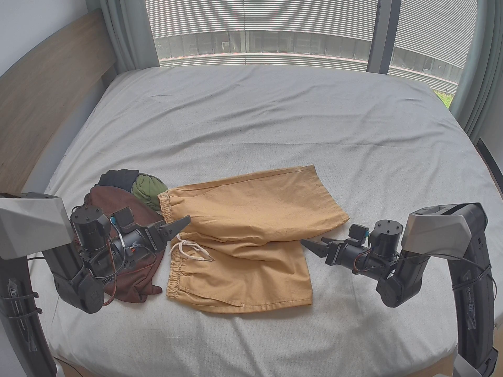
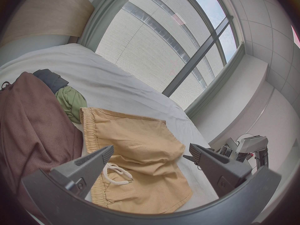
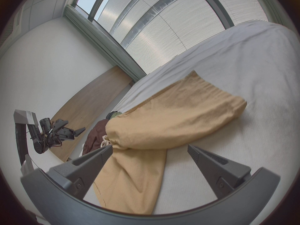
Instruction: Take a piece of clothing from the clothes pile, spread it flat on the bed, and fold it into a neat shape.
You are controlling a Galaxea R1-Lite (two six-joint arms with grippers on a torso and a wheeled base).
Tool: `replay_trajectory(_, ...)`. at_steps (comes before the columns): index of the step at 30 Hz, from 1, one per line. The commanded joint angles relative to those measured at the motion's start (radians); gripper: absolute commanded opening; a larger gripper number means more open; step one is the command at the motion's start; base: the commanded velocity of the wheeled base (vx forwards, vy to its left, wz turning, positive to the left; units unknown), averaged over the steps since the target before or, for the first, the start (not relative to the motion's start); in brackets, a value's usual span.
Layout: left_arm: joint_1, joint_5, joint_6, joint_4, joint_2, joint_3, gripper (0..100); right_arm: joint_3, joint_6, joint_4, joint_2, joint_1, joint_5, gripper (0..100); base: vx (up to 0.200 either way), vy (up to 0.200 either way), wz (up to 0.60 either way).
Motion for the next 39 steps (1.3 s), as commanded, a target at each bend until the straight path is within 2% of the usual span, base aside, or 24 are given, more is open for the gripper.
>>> replay_trajectory(1,-0.011,0.001,0.008,-0.001,0.021,0.006,100,0.003,0.0,-0.003,0.06,0.023,-0.001,100,0.0,0.0,0.0)
replay_trajectory(18,-0.037,0.001,0.008,-0.001,0.048,0.011,100,0.02,-0.003,-0.011,0.132,0.083,0.0,100,0.0,0.0,0.0)
replay_trajectory(25,-0.039,0.001,0.008,-0.002,0.055,0.011,100,0.02,0.0,-0.012,0.131,0.083,0.006,100,0.0,0.0,0.0)
replay_trajectory(26,-0.039,0.001,0.008,-0.002,0.058,0.009,100,0.021,0.002,-0.012,0.129,0.083,0.008,0,0.0,0.0,0.0)
replay_trajectory(34,-0.039,0.001,0.008,-0.002,0.061,0.011,100,0.029,0.006,-0.012,0.112,0.083,0.008,0,0.0,0.0,0.0)
replay_trajectory(39,-0.039,0.001,0.006,-0.002,0.075,0.009,100,0.098,0.011,-0.011,0.003,0.072,0.04,0,0.0,0.0,0.0)
